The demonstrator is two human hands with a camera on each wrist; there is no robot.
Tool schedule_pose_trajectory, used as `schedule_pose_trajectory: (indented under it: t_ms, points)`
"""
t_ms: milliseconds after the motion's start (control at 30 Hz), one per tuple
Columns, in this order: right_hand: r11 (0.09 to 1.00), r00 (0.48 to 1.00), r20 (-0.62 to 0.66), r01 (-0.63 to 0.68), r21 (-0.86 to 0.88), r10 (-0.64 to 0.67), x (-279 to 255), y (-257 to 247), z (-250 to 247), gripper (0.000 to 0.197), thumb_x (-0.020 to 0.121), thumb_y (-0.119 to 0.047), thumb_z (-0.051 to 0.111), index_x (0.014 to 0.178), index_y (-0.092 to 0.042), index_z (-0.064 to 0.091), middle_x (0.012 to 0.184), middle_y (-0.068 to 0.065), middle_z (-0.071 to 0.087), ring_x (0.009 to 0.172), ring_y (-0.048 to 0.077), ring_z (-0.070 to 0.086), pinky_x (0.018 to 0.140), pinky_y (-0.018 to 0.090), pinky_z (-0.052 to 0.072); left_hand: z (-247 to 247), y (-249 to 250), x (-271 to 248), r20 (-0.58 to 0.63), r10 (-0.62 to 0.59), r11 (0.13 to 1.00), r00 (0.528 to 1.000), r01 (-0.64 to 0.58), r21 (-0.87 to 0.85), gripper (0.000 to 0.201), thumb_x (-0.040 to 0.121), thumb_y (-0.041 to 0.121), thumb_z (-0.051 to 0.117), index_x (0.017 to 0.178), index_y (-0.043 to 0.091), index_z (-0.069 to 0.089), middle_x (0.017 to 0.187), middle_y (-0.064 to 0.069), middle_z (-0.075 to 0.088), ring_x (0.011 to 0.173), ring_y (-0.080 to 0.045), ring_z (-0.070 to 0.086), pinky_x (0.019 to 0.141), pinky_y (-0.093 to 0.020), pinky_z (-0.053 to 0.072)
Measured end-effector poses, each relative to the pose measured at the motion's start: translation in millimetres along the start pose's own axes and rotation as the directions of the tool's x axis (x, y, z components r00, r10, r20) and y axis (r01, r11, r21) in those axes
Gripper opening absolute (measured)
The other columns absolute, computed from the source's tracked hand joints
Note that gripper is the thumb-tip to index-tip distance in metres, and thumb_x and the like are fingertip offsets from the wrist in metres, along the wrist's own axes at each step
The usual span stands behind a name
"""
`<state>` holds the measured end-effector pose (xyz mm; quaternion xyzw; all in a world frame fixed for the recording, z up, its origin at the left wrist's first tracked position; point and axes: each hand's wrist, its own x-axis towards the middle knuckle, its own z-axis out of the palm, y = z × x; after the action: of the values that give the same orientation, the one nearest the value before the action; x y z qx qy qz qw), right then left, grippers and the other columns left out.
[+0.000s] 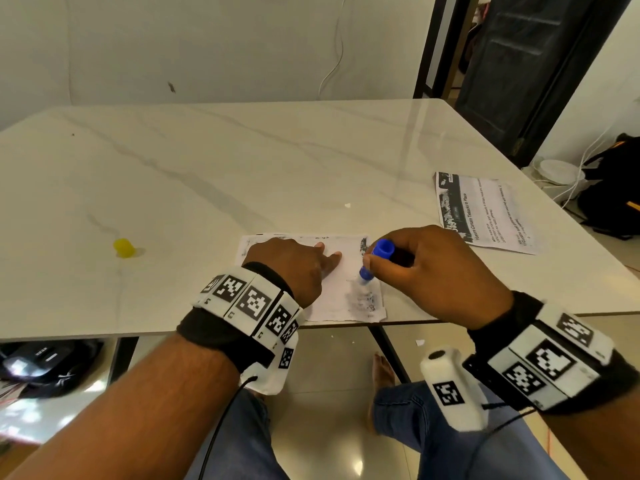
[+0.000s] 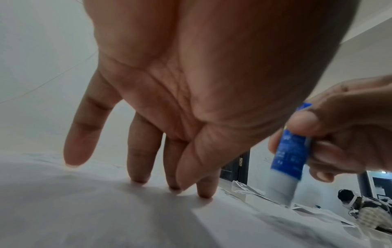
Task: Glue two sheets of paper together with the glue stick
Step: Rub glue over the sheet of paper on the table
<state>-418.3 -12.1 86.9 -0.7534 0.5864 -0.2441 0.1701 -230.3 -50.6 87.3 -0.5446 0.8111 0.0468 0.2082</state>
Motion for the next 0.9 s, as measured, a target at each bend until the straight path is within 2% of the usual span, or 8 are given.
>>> schedule_pose_trajectory:
  t_ms: [300,400,500,567,600,700,800,900]
  points:
    - [0.998,0.994,0.09,-0.068,0.006,0.067,-30.5,2.2,4.1,0.028,0.087,-0.044,0.058,0.081,-0.021,0.073,0.066,-0.002,0.065,0.058,0.014,0.053,0.056,0.025,0.038,2.7,-1.5,0.6,-0.011,0.018,0.999,1.0,-0.018,0.03,0.063,0.101,0.018,0.026,0.154,0.048,0.011,0.164,0.019,0.013,0.143,-0.029,0.037,0.108,-0.046,0.044]
    - [0.953,0.988,-0.027,-0.142,0.267,0.155,-33.6,12.4,2.3,0.016,0.088,-0.038,0.062,0.083,-0.03,0.076,0.06,-0.007,0.061,0.054,0.01,0.05,0.056,0.018,0.04,1.7,1.0,2.4,-0.011,0.027,0.995,1.0,-0.025,0.096,0.063,0.101,0.019,0.03,0.155,0.045,0.01,0.164,0.013,0.021,0.135,-0.028,0.047,0.105,-0.043,0.047]
    - [0.813,0.954,-0.072,-0.208,0.544,0.292,-31.7,32.6,9.6,0.019,0.09,-0.036,0.063,0.101,-0.027,0.076,0.069,-0.001,0.063,0.064,0.014,0.054,0.069,0.031,0.049,-7.7,2.3,10.6,-0.006,-0.002,0.994,1.0,0.003,0.107,0.057,0.102,0.03,0.043,0.155,0.035,0.024,0.149,-0.002,0.05,0.121,-0.028,0.058,0.097,-0.037,0.051]
    - [0.698,0.933,-0.056,-0.225,0.679,0.355,-31.0,42.9,14.2,0.02,0.091,-0.032,0.063,0.104,-0.025,0.077,0.071,0.002,0.061,0.066,0.015,0.053,0.074,0.036,0.05,-14.8,-1.7,15.9,0.002,-0.062,0.995,0.998,0.062,0.081,0.052,0.094,0.048,0.057,0.139,0.022,0.053,0.121,-0.005,0.066,0.104,-0.027,0.064,0.085,-0.036,0.053]
    - [0.642,0.924,-0.055,-0.218,0.735,0.377,-30.4,45.9,14.4,0.02,0.092,-0.03,0.063,0.104,-0.023,0.078,0.071,0.003,0.06,0.066,0.016,0.052,0.075,0.036,0.05,-16.7,-4.1,17.5,-0.021,-0.086,0.993,0.996,0.087,0.081,0.05,0.088,0.055,0.063,0.117,0.014,0.064,0.099,-0.004,0.068,0.088,-0.026,0.065,0.078,-0.035,0.053]
    - [0.483,0.901,-0.02,-0.214,0.849,0.434,-30.1,51.8,11.0,0.019,0.093,-0.025,0.064,0.103,-0.017,0.078,0.071,0.006,0.059,0.067,0.019,0.052,0.08,0.04,0.052,-21.8,-2.3,13.6,-0.114,-0.154,0.984,0.981,0.163,0.078,0.059,0.078,0.066,0.067,0.067,0.013,0.047,0.062,0.001,0.049,0.053,-0.017,0.047,0.062,-0.03,0.047]
    - [0.452,0.904,0.014,-0.227,0.862,0.428,-30.9,54.4,8.1,0.02,0.092,-0.025,0.064,0.104,-0.016,0.078,0.071,0.006,0.059,0.067,0.019,0.054,0.082,0.042,0.051,-31.1,0.6,3.9,-0.072,-0.258,0.963,0.964,0.262,0.061,0.065,0.07,0.079,0.063,0.064,0.016,0.047,0.065,0.003,0.054,0.053,-0.014,0.048,0.059,-0.028,0.041]
    - [0.608,0.926,-0.03,-0.222,0.762,0.376,-27.2,53.1,3.5,0.019,0.091,-0.029,0.065,0.102,-0.022,0.078,0.072,0.004,0.063,0.066,0.017,0.058,0.088,0.049,0.054,-39.3,-9.1,-7.6,-0.065,-0.291,0.951,0.955,0.296,0.085,0.07,0.064,0.086,0.059,0.08,0.018,0.059,0.074,0.004,0.062,0.061,-0.014,0.056,0.059,-0.028,0.042]
